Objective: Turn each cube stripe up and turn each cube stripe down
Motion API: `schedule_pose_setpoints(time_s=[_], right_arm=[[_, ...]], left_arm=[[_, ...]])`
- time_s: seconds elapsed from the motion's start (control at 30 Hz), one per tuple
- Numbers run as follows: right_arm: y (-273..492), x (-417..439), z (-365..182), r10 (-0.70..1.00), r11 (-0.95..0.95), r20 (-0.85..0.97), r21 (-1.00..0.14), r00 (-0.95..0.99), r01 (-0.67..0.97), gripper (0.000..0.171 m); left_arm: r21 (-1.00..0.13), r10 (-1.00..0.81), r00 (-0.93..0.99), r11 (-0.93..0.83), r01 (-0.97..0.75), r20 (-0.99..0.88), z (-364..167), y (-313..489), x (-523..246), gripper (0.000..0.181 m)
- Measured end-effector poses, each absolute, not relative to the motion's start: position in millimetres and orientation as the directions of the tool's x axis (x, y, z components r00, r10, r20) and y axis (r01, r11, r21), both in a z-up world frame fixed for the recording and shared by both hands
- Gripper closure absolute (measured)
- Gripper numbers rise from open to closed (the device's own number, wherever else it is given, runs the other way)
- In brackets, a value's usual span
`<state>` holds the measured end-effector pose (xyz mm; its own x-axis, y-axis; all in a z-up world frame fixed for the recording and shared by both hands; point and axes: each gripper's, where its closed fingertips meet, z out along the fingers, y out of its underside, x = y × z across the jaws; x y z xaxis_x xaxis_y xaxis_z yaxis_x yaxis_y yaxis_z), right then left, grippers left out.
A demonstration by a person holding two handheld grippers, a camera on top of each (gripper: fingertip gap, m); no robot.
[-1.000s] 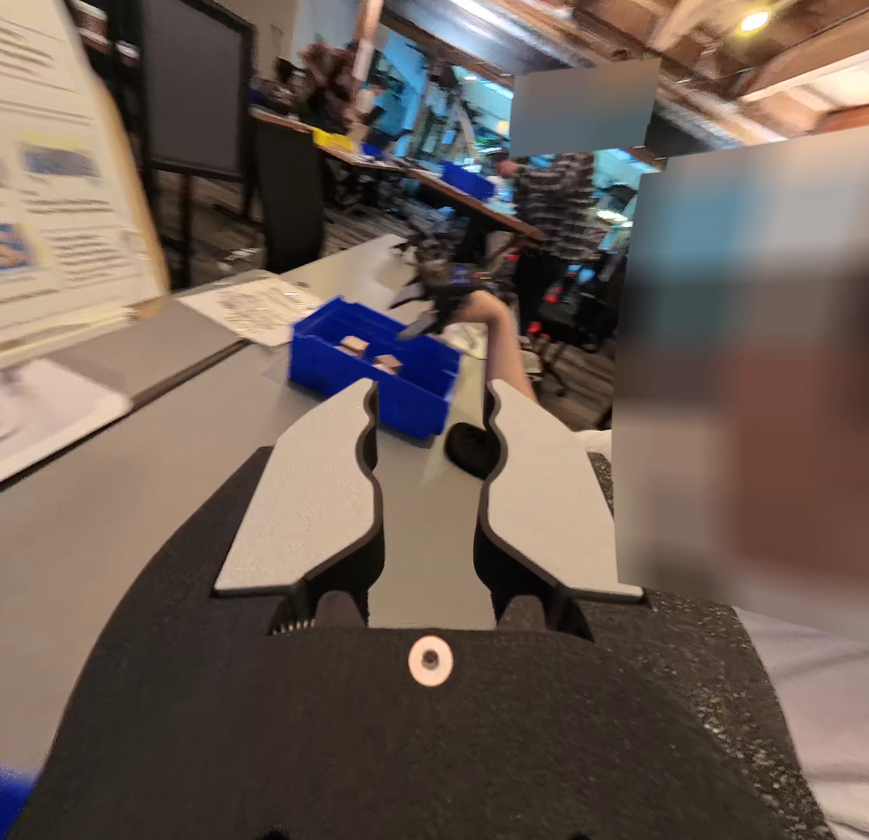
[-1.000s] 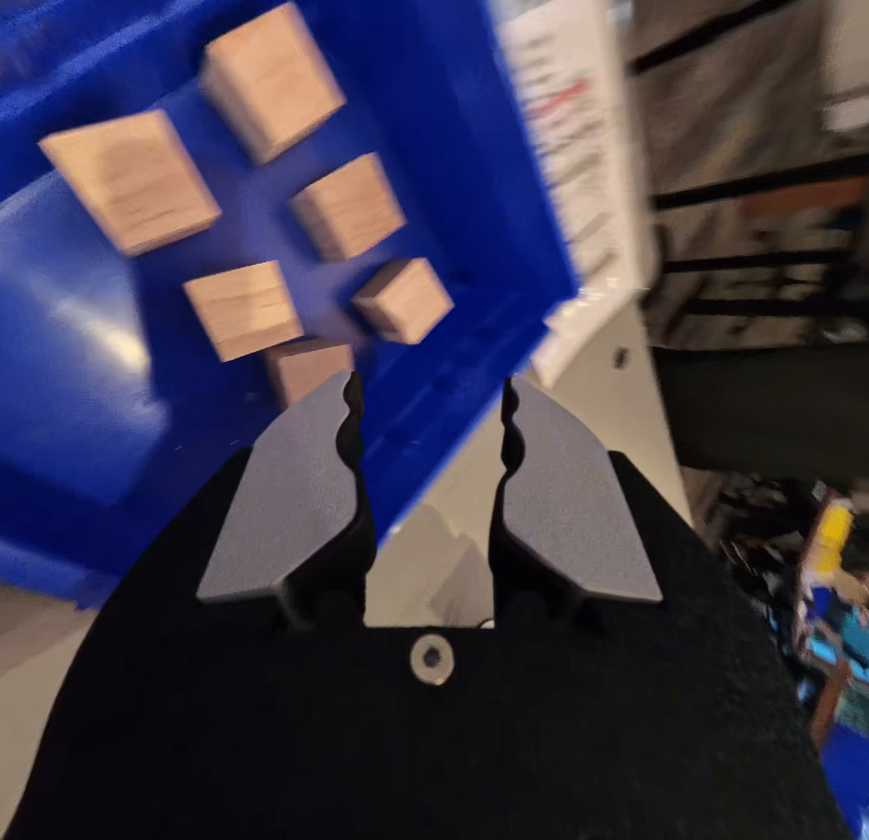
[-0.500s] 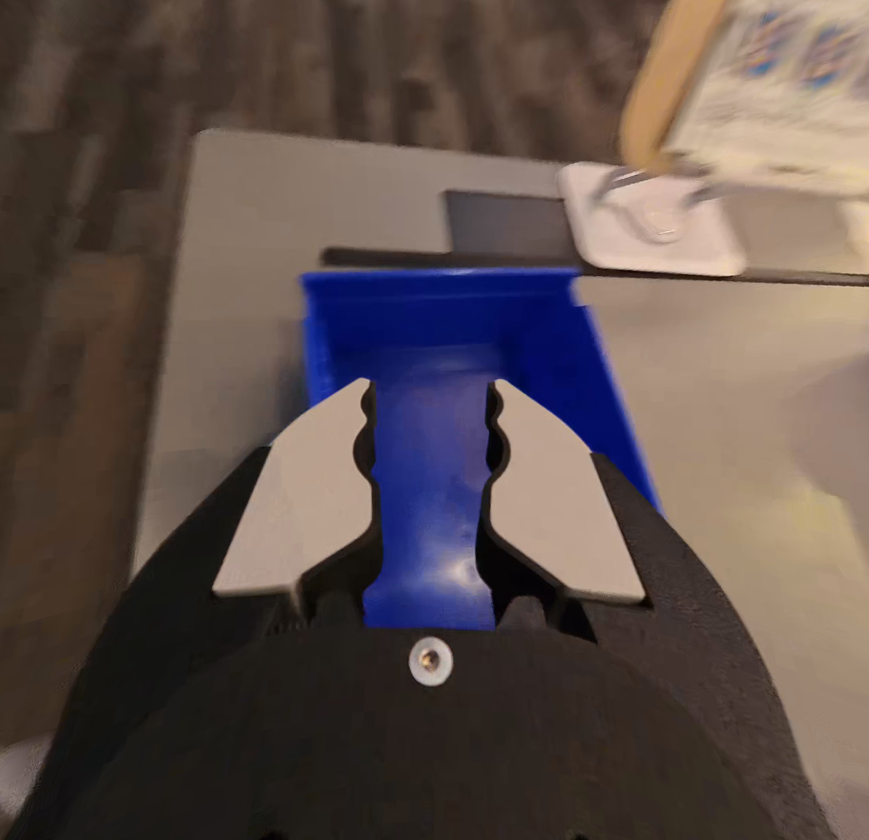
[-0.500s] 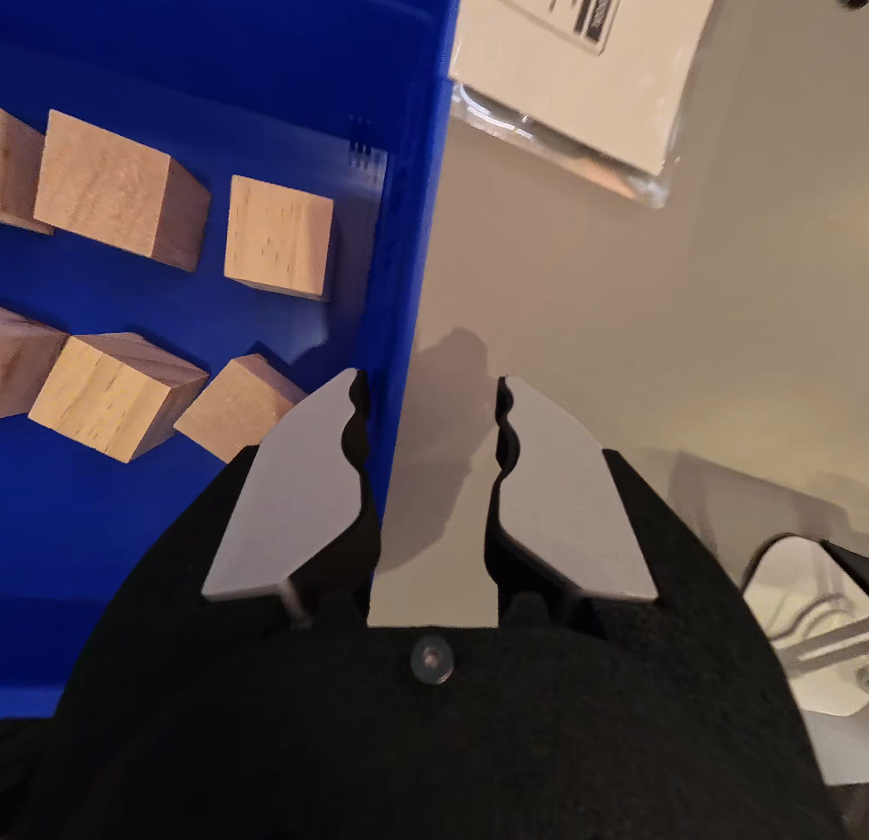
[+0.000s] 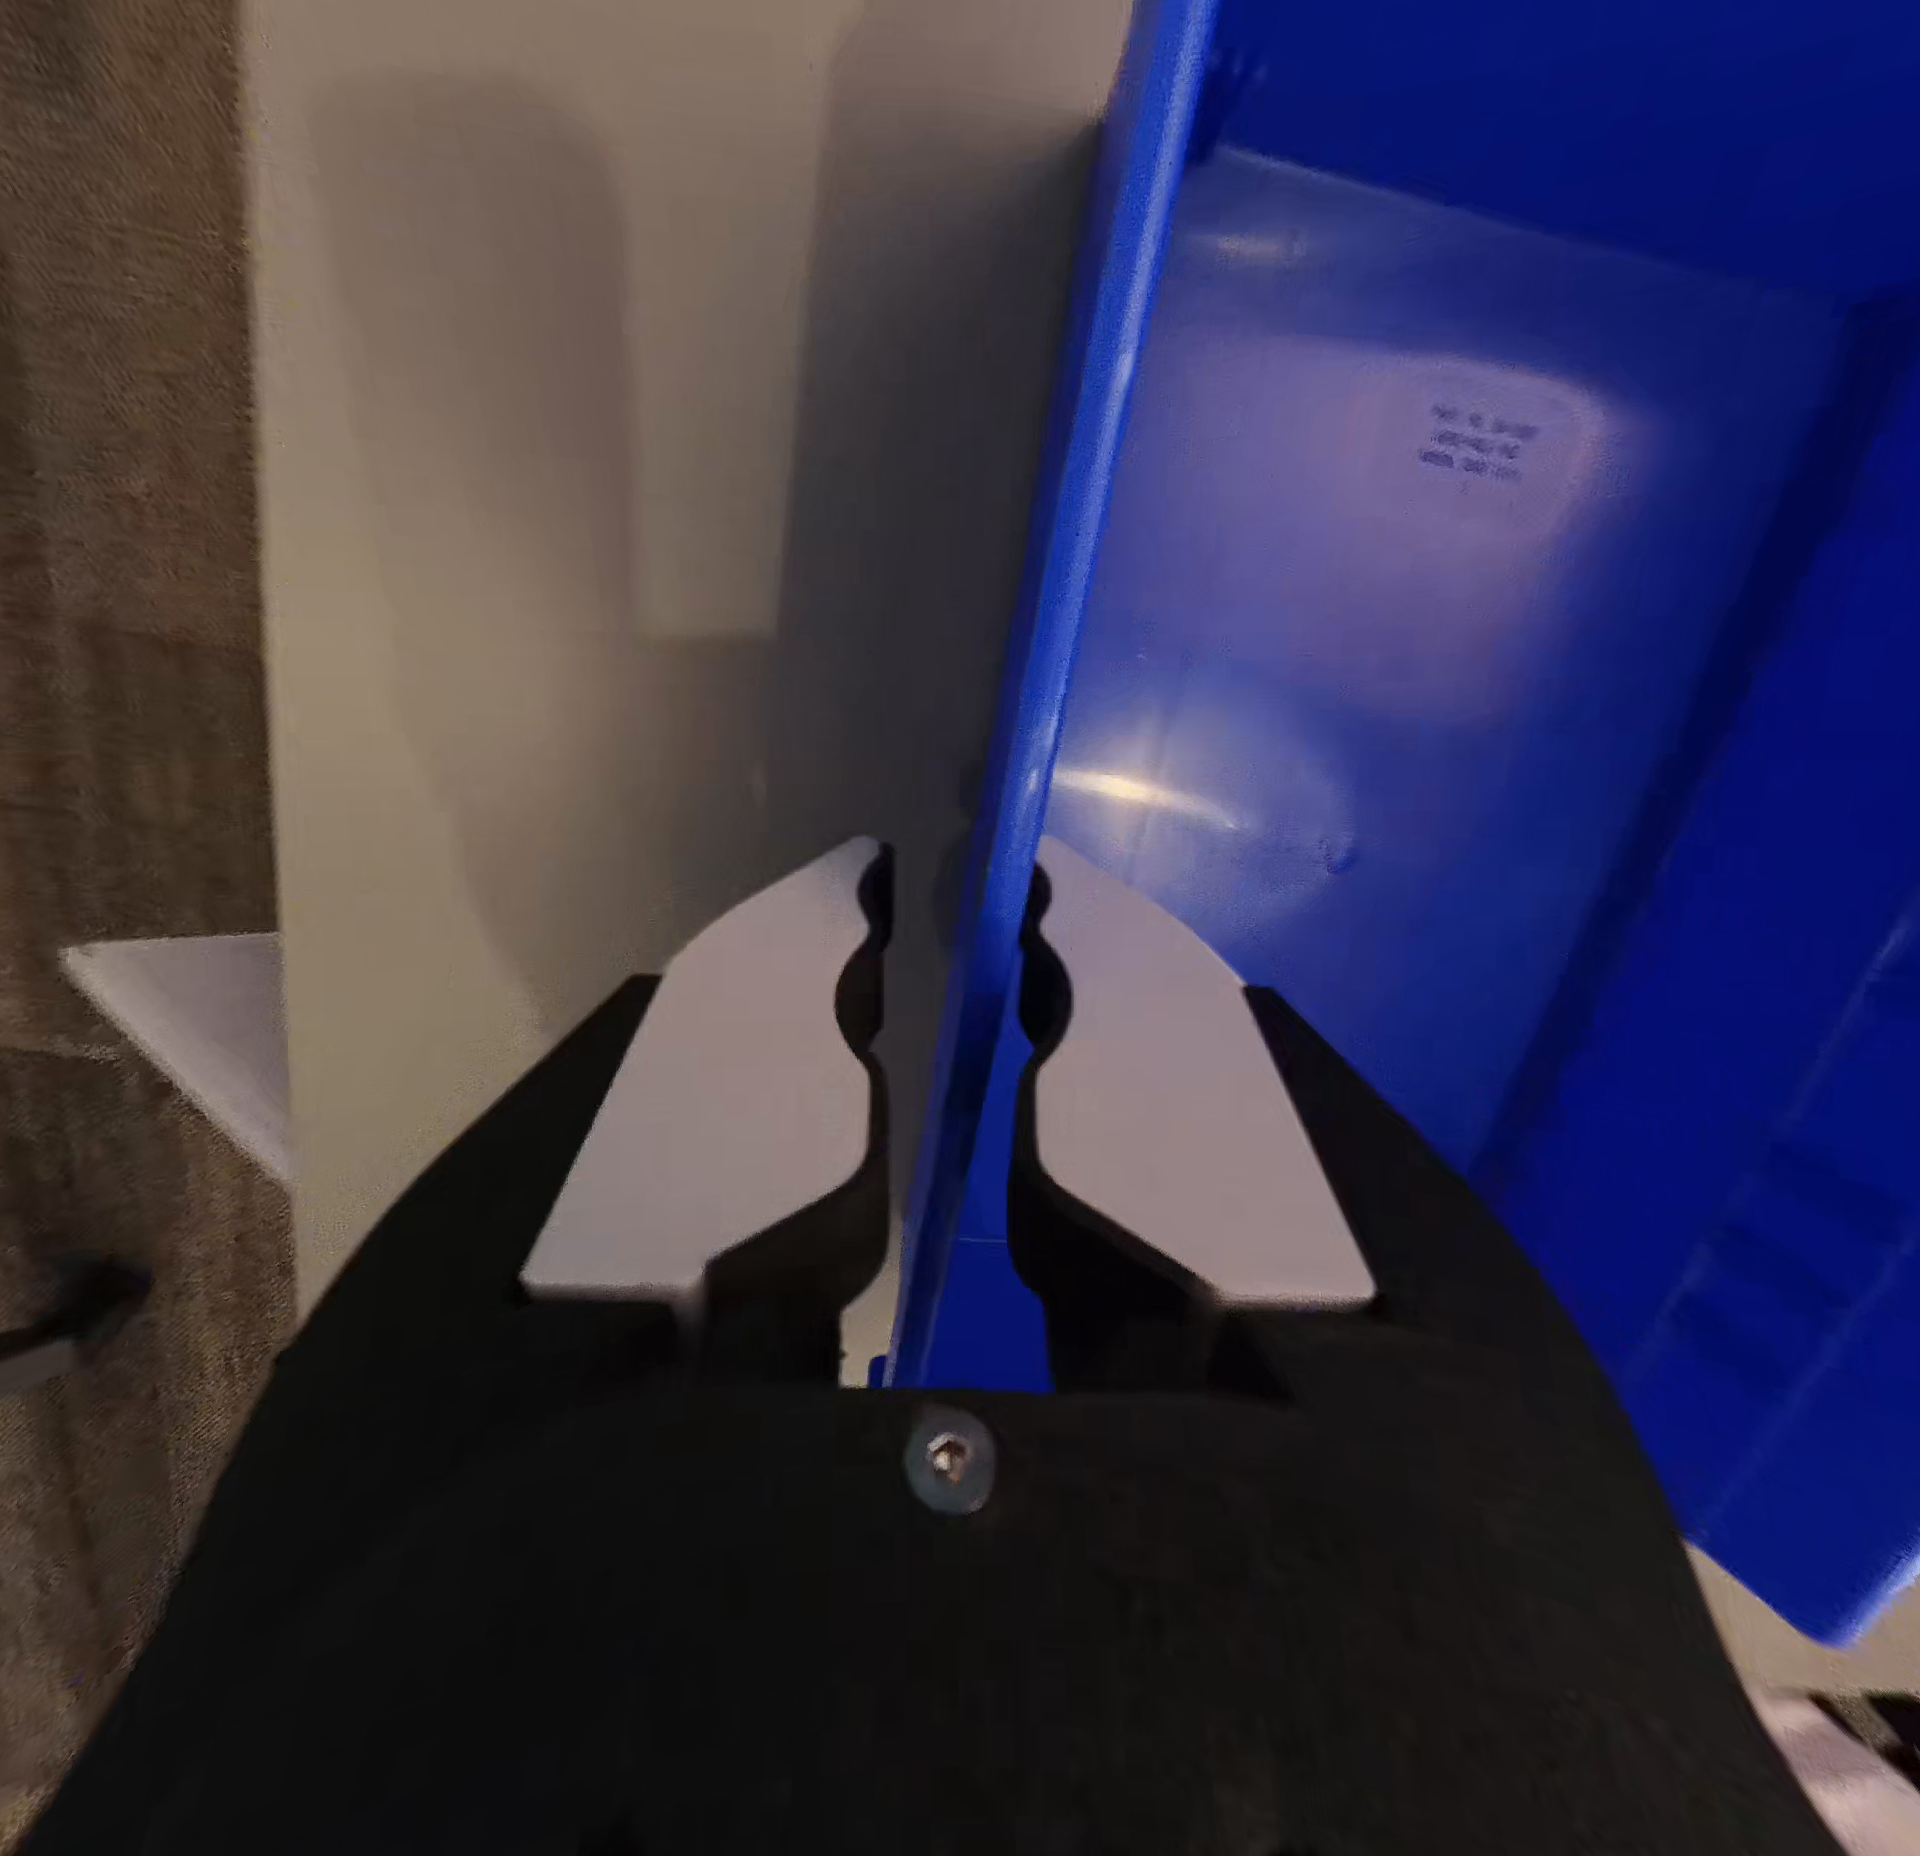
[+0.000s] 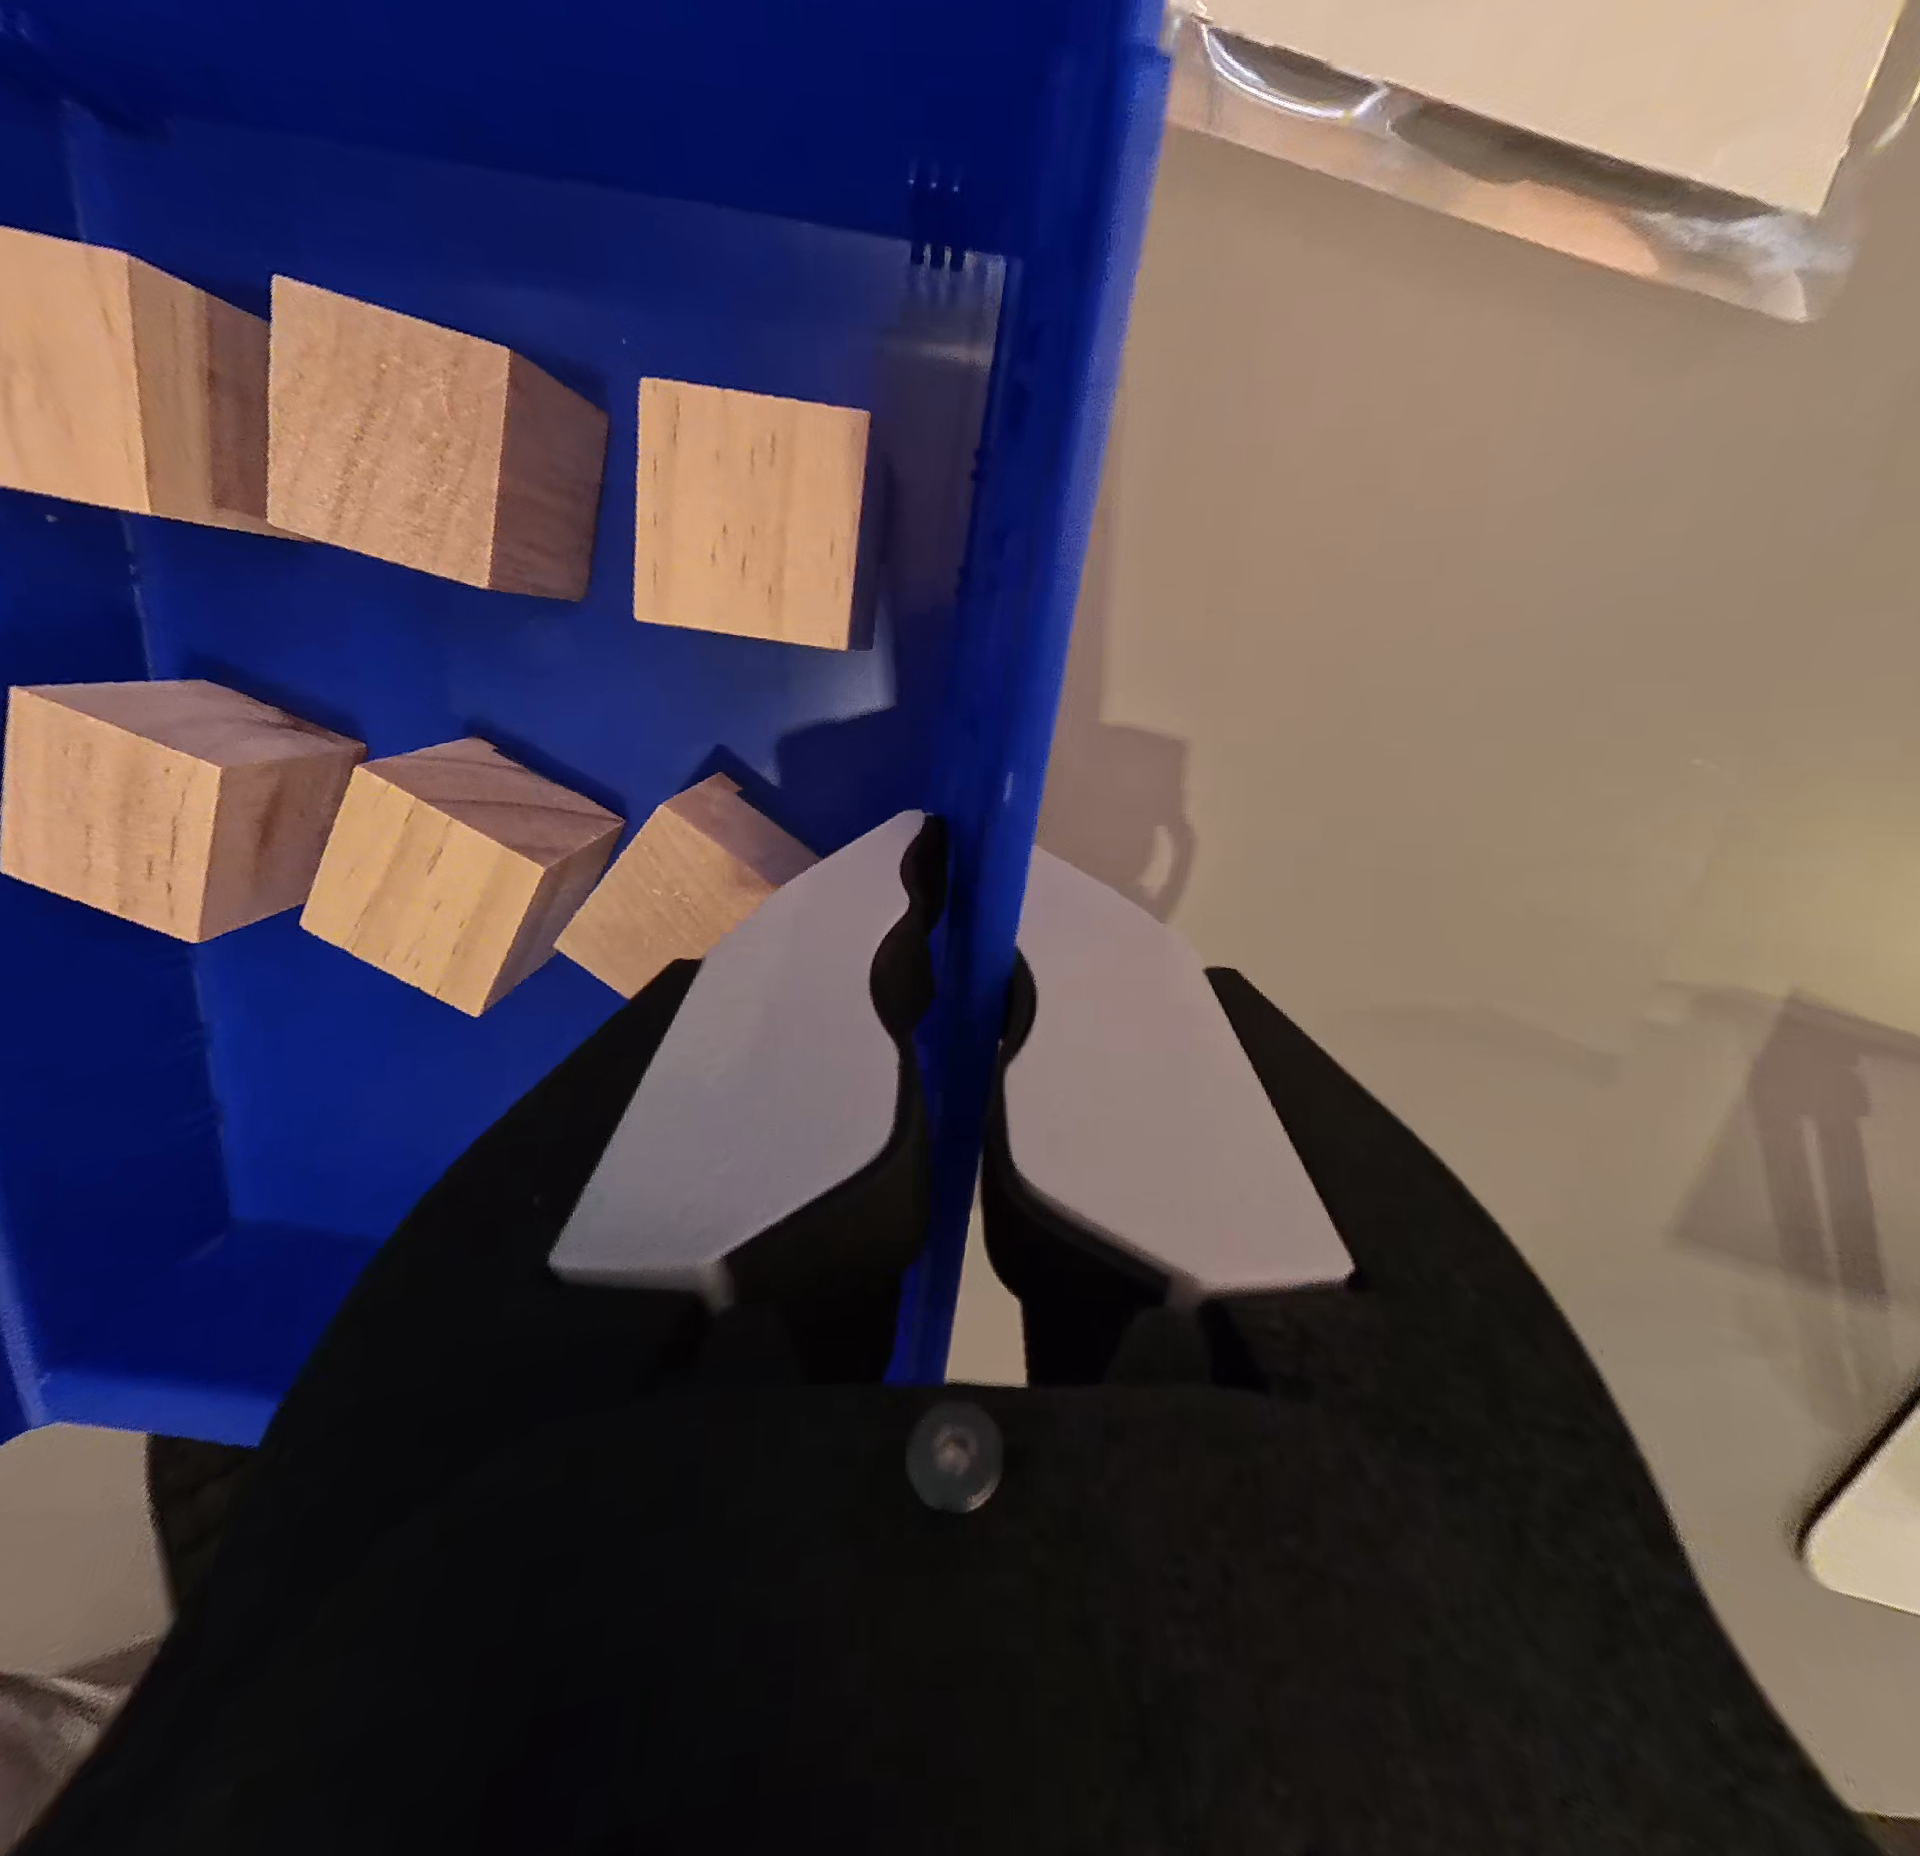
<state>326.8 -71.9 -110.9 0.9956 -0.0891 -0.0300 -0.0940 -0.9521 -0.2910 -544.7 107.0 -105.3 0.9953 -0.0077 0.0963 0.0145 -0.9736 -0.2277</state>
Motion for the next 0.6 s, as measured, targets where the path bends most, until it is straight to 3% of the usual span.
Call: schedule_pose_setpoints(time_s=[0.03,0.07,0.2,0.6], right_arm=[[-72,327,-111,-0.116,-0.951,-0.049,-0.283,0.992,-0.125,0.166],[-72,327,-111,-0.133,-0.95,-0.056,-0.277,0.99,-0.143,0.167],[-71,322,-111,-0.129,-0.955,-0.034,-0.263,0.991,-0.133,0.167],[-36,239,-110,-0.036,-0.976,-0.043,-0.211,0.998,-0.045,0.167]], left_arm=[[-0.216,-0.023,0.992,-0.976,0.005,0.126,-107,106,-539,0.174],[-0.208,-0.025,0.993,-0.978,0.0,0.118,-108,106,-538,0.175],[-0.188,-0.062,0.997,-0.981,-0.05,0.056,-109,106,-528,0.176],[-0.122,-0.332,0.943,-0.937,-0.327,0.024,-110,92,-405,0.176]])
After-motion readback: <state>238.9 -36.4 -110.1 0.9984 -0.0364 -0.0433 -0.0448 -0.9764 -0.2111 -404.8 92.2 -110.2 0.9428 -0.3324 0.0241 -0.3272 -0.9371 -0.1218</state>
